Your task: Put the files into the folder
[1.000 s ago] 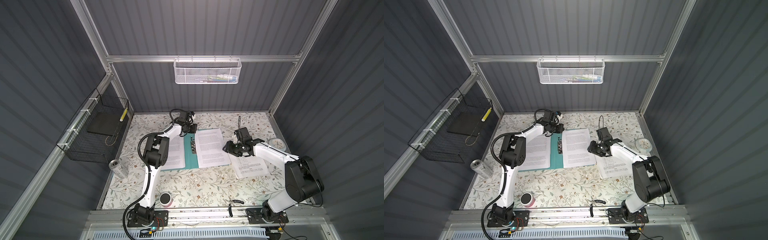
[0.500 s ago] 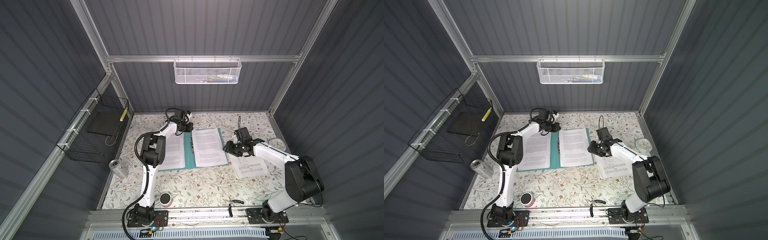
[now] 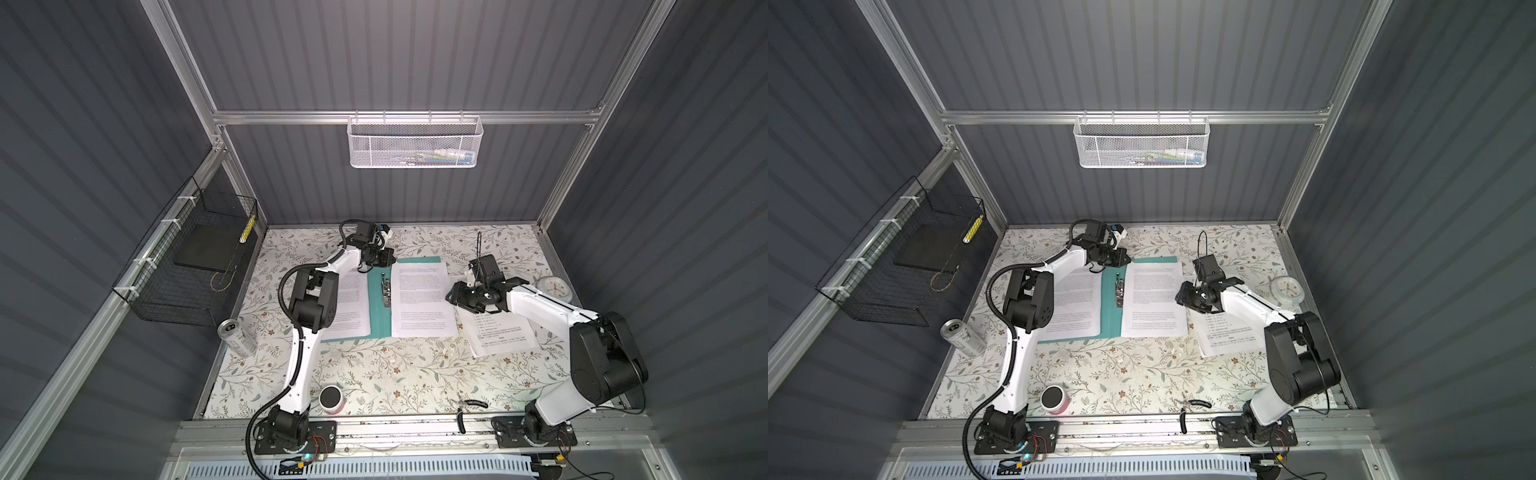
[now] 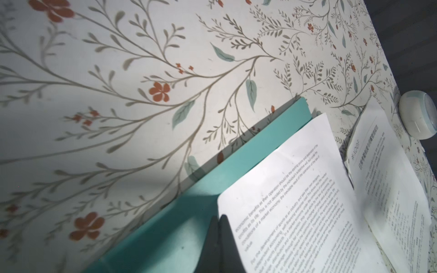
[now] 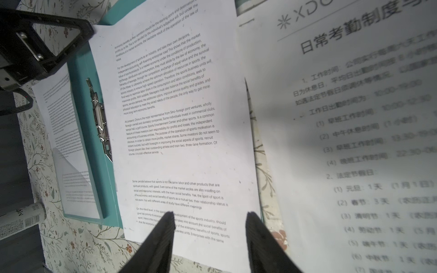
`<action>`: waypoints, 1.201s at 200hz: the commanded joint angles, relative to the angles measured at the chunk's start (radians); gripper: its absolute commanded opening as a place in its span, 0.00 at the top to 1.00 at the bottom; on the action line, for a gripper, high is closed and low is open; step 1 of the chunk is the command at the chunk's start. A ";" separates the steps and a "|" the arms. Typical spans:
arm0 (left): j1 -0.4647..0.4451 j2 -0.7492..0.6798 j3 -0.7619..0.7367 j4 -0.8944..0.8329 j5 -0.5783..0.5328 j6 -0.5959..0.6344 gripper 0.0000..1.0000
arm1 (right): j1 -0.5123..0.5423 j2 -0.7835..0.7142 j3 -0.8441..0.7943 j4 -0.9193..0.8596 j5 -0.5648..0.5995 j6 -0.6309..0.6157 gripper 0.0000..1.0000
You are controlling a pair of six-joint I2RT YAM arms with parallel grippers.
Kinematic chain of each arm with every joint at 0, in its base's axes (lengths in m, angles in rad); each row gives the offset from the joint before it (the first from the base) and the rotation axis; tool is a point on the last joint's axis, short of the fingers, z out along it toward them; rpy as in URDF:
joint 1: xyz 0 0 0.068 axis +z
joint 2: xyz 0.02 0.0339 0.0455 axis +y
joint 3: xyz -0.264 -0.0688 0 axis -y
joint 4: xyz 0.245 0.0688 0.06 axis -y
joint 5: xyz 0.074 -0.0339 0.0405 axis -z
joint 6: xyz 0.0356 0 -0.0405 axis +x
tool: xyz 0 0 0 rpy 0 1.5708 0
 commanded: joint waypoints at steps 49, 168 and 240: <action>0.018 -0.043 -0.102 0.038 -0.072 -0.002 1.00 | 0.005 0.000 -0.011 0.002 0.010 -0.003 0.49; 0.037 -0.066 -0.118 0.068 -0.081 0.007 1.00 | 0.007 0.011 -0.015 0.011 0.004 0.005 0.49; 0.037 -0.056 -0.112 0.090 -0.105 -0.014 1.00 | 0.008 0.026 -0.016 0.022 -0.007 0.008 0.49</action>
